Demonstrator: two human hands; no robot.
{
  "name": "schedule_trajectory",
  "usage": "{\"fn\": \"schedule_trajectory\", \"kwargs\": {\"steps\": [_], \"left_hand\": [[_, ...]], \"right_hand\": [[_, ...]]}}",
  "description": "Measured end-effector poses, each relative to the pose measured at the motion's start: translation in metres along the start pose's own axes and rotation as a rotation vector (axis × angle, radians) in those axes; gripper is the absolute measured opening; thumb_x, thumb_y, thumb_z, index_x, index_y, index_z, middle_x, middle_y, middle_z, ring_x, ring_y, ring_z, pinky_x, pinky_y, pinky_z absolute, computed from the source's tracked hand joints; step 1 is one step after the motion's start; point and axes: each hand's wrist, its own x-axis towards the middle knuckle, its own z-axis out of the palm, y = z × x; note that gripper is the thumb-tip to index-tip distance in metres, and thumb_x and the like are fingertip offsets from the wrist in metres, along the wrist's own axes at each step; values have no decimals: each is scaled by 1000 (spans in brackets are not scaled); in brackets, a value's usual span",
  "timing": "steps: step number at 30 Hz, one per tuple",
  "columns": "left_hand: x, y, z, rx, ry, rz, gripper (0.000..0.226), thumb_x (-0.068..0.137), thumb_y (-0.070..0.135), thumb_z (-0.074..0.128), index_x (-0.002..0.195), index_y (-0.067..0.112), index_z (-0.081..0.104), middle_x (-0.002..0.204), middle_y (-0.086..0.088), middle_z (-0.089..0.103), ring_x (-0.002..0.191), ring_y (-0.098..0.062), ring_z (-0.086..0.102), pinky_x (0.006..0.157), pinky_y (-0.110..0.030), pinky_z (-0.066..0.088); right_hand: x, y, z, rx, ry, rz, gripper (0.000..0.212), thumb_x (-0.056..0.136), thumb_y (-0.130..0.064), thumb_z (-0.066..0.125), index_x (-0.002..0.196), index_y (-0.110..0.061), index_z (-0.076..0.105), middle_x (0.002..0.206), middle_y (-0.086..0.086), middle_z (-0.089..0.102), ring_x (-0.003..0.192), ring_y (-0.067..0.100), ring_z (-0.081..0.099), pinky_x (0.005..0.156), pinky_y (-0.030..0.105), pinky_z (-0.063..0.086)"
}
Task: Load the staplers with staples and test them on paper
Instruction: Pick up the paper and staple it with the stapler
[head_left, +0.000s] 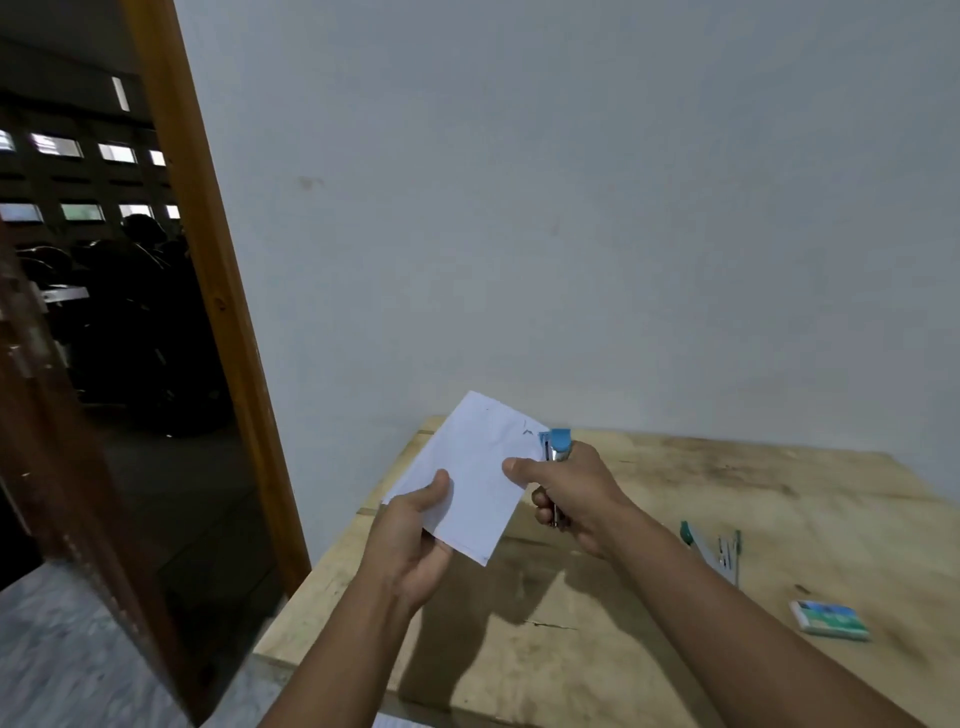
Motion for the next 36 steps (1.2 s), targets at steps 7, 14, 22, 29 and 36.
{"fn": "schedule_trajectory", "kwargs": {"steps": [7, 14, 22, 29, 36], "left_hand": [[12, 30, -9, -7, 108, 73, 26, 91, 3, 60, 117, 2, 63, 112, -15, 73, 105, -32, 69, 78, -44, 60], [12, 38, -7, -23, 137, 118, 28, 90, 1, 61, 118, 2, 62, 115, -15, 71, 103, -32, 69, 73, -45, 61], [5, 40, -3, 1, 148, 153, 14, 92, 1, 60, 105, 5, 62, 117, -17, 69, 110, -36, 65, 99, -52, 49], [2, 37, 1, 34, 136, 130, 9, 93, 1, 58, 100, 3, 63, 116, -18, 69, 111, -35, 65, 101, -52, 48], [-4, 31, 11, 109, 134, 139, 9, 93, 0, 57, 91, 2, 66, 81, -10, 77, 97, -33, 69, 90, -47, 53]], "right_hand": [[-13, 4, -12, -137, -289, 49, 32, 85, -7, 73, 111, -6, 54, 77, 14, 63, 55, 22, 58, 50, 28, 49], [-13, 19, -6, -531, -141, -152, 41, 77, -20, 80, 96, -15, 44, 64, 1, 69, 38, 9, 48, 45, 22, 38], [-19, 13, 1, -433, -278, -70, 22, 84, -31, 66, 77, -10, 63, 66, -2, 50, 58, 14, 40, 56, 27, 33], [-29, 2, 10, -150, -445, 163, 48, 93, -59, 49, 97, -14, 66, 67, -1, 55, 53, 11, 44, 48, 22, 34], [-32, 2, 16, -125, -446, 156, 47, 93, -59, 49, 86, -15, 63, 72, 3, 59, 53, 13, 46, 49, 24, 34]]}}
